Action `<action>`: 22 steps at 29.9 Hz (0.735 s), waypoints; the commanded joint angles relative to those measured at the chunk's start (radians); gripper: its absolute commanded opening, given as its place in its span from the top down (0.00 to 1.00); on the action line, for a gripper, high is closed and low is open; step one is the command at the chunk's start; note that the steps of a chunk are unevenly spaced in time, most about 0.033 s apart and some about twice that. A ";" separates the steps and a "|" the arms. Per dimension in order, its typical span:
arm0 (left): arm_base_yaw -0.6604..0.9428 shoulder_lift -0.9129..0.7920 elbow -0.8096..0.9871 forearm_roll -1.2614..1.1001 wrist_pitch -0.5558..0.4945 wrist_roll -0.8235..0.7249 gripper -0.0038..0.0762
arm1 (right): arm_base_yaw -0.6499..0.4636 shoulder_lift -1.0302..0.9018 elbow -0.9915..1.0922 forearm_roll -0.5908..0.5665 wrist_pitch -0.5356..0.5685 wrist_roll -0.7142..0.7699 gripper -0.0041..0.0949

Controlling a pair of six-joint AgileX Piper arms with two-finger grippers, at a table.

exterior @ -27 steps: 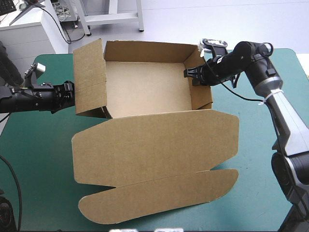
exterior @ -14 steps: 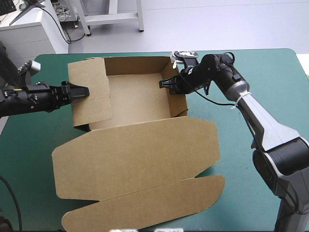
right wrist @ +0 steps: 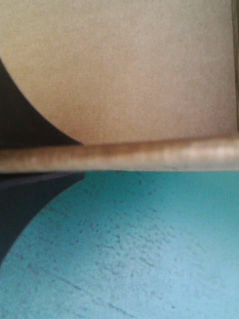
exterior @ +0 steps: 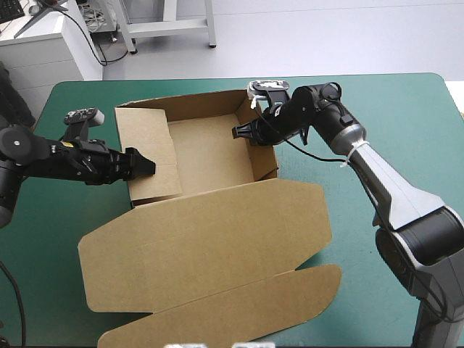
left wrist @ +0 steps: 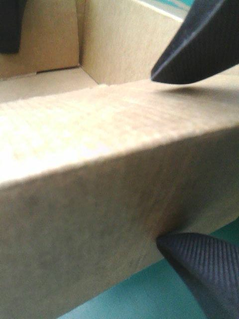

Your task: Fold the box

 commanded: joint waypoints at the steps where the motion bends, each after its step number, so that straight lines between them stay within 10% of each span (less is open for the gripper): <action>1: -0.080 -0.027 -0.026 0.042 -0.072 -0.103 0.28 | 0.023 -0.060 -0.029 0.031 -0.043 0.029 0.95; 13: -0.244 0.028 -0.026 0.301 -0.158 -0.377 0.50 | 0.053 -0.060 -0.029 -0.042 0.008 0.061 0.96; 19: -0.285 0.090 -0.026 0.400 -0.150 -0.469 0.96 | 0.053 -0.060 -0.029 -0.057 0.043 0.064 0.96; 22: -0.315 0.114 -0.026 0.408 -0.194 -0.545 0.96 | 0.053 -0.062 -0.029 -0.106 0.080 0.072 0.96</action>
